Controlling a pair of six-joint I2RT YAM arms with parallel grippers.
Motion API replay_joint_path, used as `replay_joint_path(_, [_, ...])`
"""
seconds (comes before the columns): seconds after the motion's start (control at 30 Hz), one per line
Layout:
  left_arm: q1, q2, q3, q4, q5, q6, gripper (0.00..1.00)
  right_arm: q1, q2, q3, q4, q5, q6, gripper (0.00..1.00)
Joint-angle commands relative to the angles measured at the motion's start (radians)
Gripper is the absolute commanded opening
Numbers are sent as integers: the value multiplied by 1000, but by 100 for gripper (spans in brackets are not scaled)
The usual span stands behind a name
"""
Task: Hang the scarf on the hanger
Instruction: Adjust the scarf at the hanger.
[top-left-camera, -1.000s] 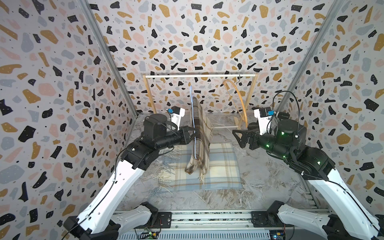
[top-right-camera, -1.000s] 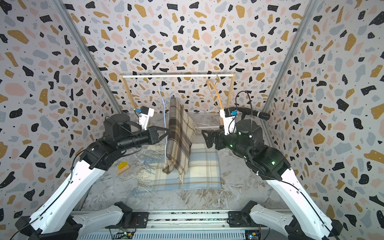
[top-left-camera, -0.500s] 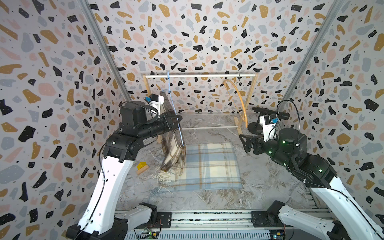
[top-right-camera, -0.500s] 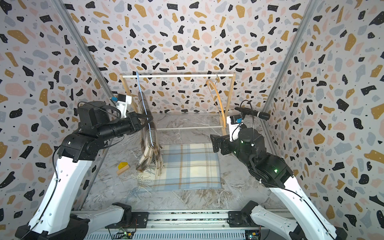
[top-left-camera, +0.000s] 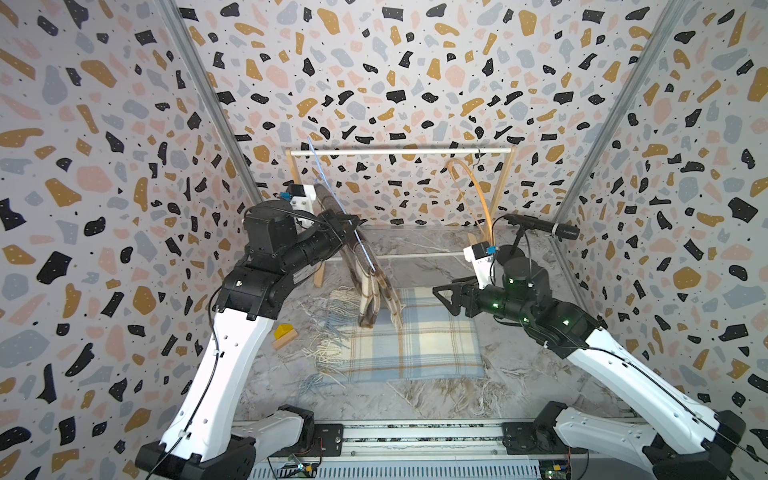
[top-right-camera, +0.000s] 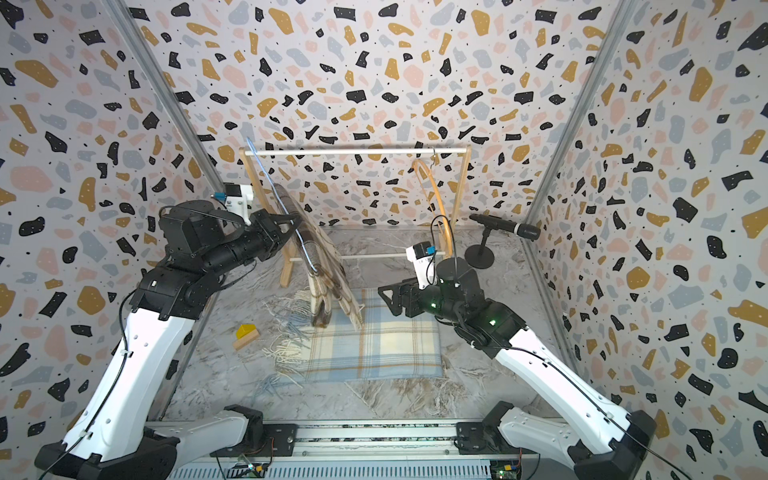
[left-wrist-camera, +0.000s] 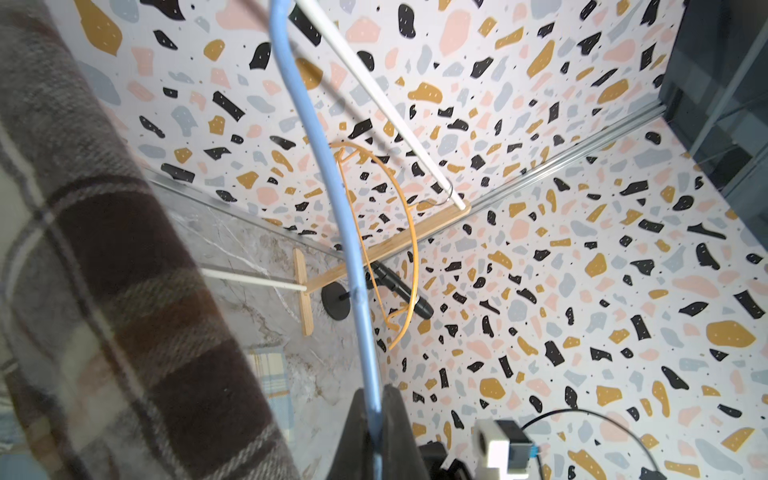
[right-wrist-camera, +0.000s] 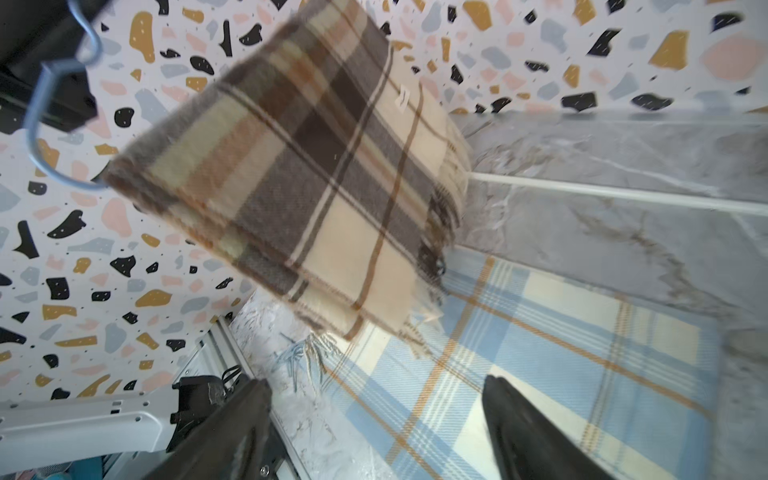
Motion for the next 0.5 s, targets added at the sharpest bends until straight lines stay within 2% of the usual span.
replay_joint_path(0.0, [-44, -8, 44, 209, -138, 13, 0, 52, -42, -36, 187, -32, 14, 86])
replay_joint_path(0.23, [-167, 38, 59, 291, -359, 42, 0, 141, -58, -225, 433, -21, 9, 88])
replay_joint_path(0.47, [-252, 93, 105, 329, -461, 61, 0, 225, 10, -338, 626, 34, -78, 92])
